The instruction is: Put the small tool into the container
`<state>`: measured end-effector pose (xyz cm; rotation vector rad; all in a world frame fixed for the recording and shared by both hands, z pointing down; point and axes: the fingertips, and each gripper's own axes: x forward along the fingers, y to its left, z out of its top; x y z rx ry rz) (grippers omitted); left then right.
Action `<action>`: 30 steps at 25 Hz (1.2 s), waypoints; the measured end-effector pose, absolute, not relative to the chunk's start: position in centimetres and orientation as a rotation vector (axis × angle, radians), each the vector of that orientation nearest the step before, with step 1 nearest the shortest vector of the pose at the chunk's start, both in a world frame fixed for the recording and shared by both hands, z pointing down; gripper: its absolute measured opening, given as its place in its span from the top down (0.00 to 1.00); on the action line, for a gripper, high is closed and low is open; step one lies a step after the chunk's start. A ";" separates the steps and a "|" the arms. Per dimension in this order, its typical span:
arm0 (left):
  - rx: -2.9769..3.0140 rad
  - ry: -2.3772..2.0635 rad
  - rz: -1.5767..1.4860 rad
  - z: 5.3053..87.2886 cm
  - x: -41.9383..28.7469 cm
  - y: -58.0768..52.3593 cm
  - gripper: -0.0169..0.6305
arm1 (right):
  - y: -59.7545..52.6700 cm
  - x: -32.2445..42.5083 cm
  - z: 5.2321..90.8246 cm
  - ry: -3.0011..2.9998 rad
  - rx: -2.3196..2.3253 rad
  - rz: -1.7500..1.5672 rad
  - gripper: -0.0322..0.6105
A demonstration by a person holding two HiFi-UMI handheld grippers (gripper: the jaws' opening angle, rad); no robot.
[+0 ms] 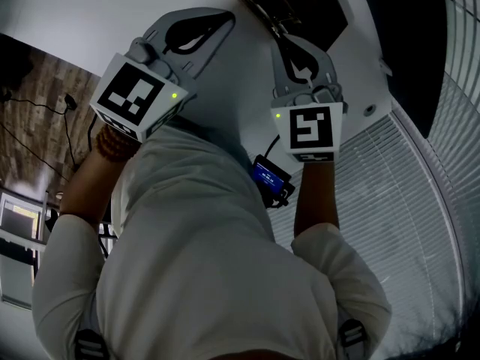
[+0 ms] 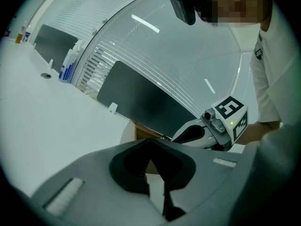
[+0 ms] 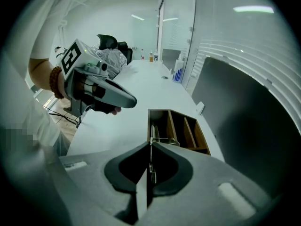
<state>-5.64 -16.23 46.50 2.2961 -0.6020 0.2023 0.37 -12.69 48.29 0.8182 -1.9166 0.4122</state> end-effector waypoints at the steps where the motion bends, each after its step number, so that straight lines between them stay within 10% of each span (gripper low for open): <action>1: 2.294 -0.604 0.202 46.6 -5.7 -16.2 0.97 | -12.8 0.4 48.4 -1.914 0.817 0.413 0.93; 30: 2.404 -0.672 0.217 41.1 -7.6 -12.8 0.97 | -11.7 1.4 46.3 -1.940 0.932 0.280 0.92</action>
